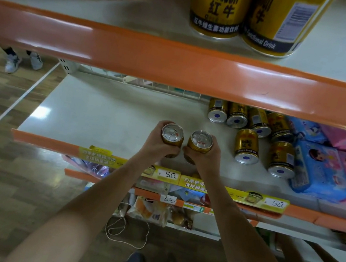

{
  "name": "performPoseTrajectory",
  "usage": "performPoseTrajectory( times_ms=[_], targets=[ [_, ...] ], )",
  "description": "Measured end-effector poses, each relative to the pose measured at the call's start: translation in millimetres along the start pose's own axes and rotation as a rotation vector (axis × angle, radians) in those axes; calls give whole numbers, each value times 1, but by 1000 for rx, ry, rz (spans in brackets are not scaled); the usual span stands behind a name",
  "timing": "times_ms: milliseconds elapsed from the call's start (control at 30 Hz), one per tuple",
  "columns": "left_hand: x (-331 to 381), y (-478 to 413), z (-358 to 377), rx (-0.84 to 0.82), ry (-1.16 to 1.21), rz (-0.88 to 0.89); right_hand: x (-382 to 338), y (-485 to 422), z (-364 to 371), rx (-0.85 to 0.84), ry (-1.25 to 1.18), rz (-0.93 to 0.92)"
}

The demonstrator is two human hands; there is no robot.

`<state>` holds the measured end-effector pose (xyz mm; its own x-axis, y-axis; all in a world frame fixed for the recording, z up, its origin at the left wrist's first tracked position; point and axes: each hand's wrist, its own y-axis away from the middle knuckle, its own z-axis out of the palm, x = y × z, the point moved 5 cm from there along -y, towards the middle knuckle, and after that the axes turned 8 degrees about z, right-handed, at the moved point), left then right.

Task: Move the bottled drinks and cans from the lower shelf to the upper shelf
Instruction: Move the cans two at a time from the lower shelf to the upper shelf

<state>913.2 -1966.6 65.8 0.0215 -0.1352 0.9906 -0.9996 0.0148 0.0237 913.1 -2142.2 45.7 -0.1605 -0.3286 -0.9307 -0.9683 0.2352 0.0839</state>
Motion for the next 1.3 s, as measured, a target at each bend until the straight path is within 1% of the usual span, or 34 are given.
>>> performPoseTrajectory(
  times_ms=[200,333,467,667,767,867,1033,1133,1300],
  targets=[
    [18,-5,4,-25,-68,-35,-4,0,-3,37,-50,97],
    [24,1,6,17,-67,-39,-11,3,-13,20,-36,112],
    [33,11,12,43,-57,-52,-16,10,-28,5,-85,113],
    [58,35,24,75,-84,-15,-29,27,-53,-77,-117,51],
    [67,50,27,93,-45,3,-38,37,-61,-116,-99,18],
    [79,65,30,104,-34,24,-41,49,-69,-120,-97,24],
    [100,98,29,68,18,103,-58,84,-86,-122,-99,45],
    [112,118,29,31,26,122,-73,111,-101,-90,-65,-3],
    [133,159,31,8,33,120,-93,163,-123,-43,-89,-60]
  ],
)
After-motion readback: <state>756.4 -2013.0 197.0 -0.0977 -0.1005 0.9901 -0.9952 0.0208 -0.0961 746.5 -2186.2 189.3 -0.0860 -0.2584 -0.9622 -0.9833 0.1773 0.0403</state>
